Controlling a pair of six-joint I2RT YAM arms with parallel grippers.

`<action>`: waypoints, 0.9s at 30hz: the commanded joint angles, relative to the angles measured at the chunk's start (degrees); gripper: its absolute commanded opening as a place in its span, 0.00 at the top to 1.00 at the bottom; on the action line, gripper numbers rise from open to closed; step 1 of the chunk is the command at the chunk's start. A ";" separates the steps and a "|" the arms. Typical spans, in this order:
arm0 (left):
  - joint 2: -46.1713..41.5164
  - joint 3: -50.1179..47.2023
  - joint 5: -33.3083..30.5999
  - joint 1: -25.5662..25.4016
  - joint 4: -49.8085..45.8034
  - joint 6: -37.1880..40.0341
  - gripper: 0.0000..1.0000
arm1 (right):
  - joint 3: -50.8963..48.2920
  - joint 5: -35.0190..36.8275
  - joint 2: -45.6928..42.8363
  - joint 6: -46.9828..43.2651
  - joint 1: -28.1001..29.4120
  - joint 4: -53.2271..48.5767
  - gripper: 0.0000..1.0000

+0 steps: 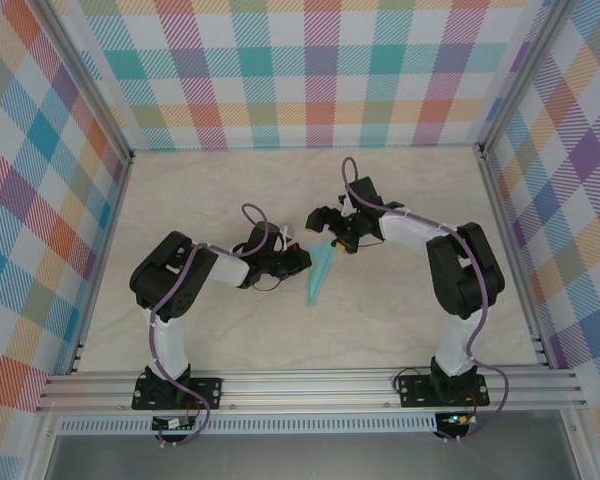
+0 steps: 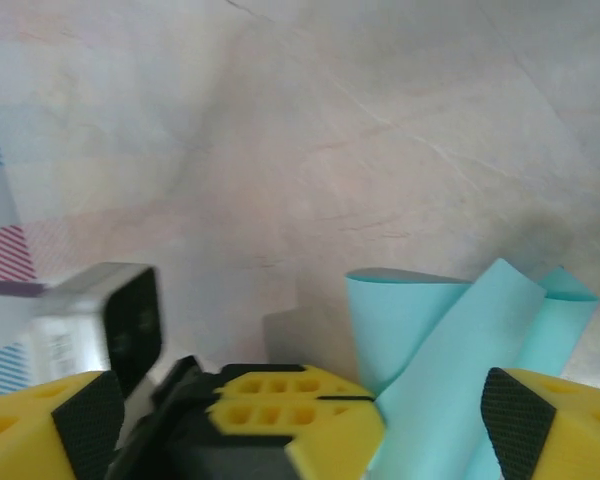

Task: Fold a paper plane with a square sheet of paper (fold left side to right side)
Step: Fold the wing for the fifth time at the center of the table.

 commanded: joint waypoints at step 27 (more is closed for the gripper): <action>-0.03 -1.59 -2.67 0.64 -3.39 1.75 1.00 | -6.31 -2.24 3.85 -0.46 2.39 2.32 0.78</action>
